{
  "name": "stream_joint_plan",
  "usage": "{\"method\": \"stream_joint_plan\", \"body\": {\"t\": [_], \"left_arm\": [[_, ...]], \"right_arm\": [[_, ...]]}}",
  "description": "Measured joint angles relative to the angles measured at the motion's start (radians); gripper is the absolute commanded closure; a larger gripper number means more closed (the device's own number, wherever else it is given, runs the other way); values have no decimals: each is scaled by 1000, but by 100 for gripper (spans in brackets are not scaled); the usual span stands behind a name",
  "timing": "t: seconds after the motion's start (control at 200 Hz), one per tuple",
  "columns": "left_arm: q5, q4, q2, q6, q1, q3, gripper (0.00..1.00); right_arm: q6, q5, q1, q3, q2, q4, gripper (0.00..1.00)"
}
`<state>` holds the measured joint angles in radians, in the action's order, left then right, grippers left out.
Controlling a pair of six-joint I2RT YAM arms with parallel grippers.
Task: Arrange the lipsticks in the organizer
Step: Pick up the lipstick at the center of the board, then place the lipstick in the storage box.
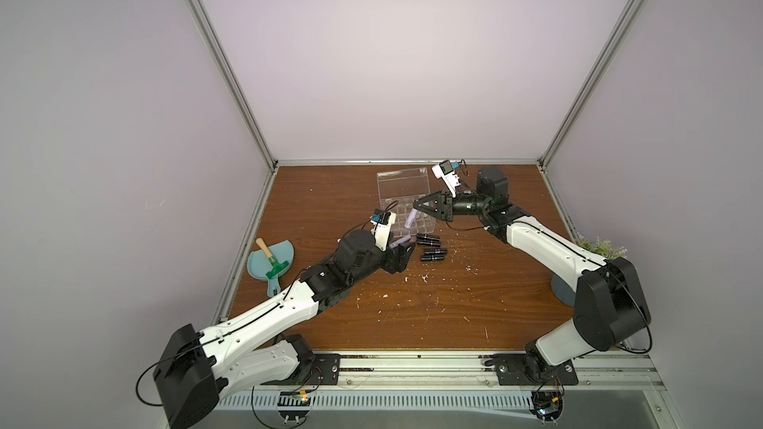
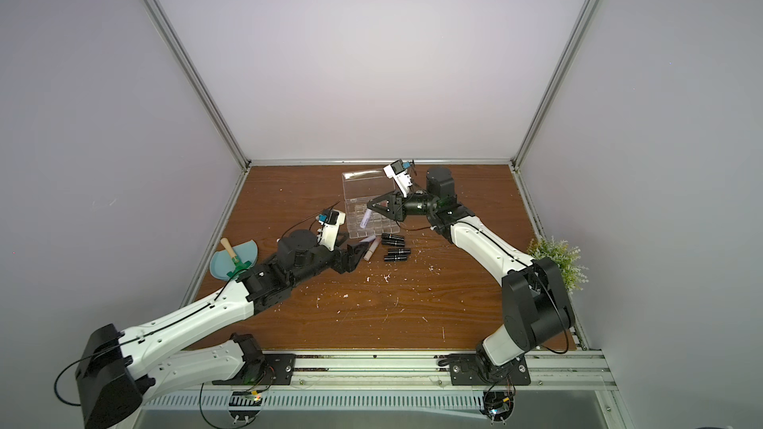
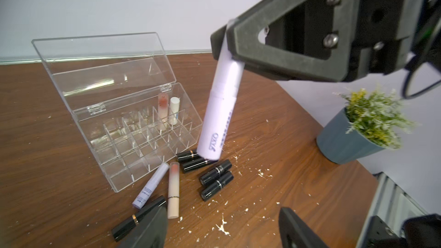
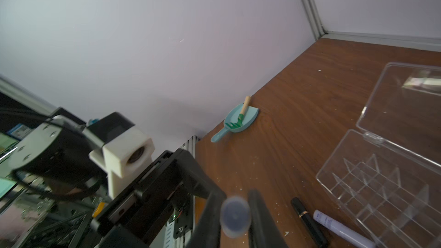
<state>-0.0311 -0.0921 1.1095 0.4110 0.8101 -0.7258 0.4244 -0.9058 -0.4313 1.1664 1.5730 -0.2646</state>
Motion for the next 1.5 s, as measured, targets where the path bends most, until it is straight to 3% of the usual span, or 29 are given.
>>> {"method": "stream_joint_plan", "body": {"t": [0.27, 0.49, 0.7, 0.946, 1.501], "left_arm": [[-115, -174, 152, 13, -42, 3, 25], [-95, -330, 149, 20, -67, 61, 25], [-30, -423, 63, 35, -103, 210, 25], [29, -499, 0, 72, -182, 314, 25], [92, -586, 80, 101, -188, 314, 25]], "right_arm": [[-113, 346, -22, 51, 56, 81, 83], [-181, 578, -84, 46, 57, 61, 83], [-216, 744, -133, -30, 59, -43, 82], [-229, 855, -158, -66, 138, -143, 82], [-268, 933, -161, -24, 282, -221, 82]]}}
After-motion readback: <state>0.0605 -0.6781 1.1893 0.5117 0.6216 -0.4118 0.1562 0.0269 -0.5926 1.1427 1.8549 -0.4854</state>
